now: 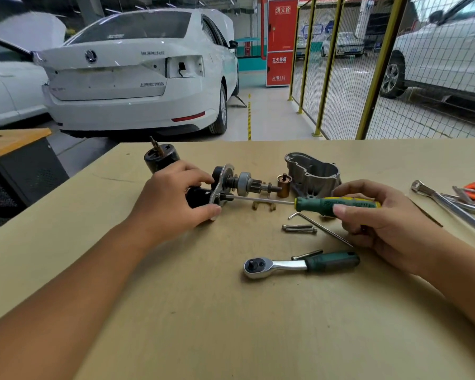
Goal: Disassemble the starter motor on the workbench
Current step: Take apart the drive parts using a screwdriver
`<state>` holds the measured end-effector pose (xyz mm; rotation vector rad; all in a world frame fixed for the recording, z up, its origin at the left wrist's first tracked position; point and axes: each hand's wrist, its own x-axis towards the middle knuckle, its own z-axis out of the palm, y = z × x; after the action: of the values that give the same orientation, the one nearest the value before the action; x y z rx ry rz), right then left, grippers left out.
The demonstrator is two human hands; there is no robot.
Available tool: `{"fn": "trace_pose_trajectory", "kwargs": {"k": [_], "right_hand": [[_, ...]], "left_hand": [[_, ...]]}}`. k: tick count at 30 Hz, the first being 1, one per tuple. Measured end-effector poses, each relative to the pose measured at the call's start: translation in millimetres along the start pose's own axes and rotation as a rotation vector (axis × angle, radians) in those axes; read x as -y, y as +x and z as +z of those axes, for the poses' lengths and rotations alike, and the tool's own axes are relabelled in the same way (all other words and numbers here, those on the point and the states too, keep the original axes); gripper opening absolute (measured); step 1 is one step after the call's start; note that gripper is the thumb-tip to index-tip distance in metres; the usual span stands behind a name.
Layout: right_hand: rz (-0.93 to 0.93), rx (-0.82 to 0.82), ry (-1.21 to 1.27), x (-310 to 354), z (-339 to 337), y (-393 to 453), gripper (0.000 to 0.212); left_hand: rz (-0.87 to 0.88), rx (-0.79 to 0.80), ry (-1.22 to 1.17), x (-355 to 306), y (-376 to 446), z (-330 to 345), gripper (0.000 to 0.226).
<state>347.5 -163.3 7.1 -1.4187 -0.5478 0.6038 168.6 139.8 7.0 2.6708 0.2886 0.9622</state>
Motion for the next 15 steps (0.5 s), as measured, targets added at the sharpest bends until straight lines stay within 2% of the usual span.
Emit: {"fn": "trace_pose_trajectory", "kwargs": {"k": [3, 7, 11, 15], "right_hand": [[0.043, 0.013, -0.131, 4.1, 3.0, -2.5, 0.036], [0.015, 0.029, -0.127, 1.7, 0.2, -0.9, 0.033], [-0.008, 0.020, -0.126, 0.5, -0.4, 0.0, 0.046], [0.040, 0.073, -0.219, 3.9, 5.1, -2.6, 0.037]], "left_hand": [[-0.010, 0.015, 0.035, -3.2, -1.7, 4.1, 0.045], [-0.018, 0.033, 0.131, -4.0, -2.1, 11.8, 0.042], [-0.020, 0.019, 0.096, -4.6, -0.9, 10.2, 0.038], [-0.043, 0.015, -0.047, -1.9, 0.0, 3.0, 0.052]]}}
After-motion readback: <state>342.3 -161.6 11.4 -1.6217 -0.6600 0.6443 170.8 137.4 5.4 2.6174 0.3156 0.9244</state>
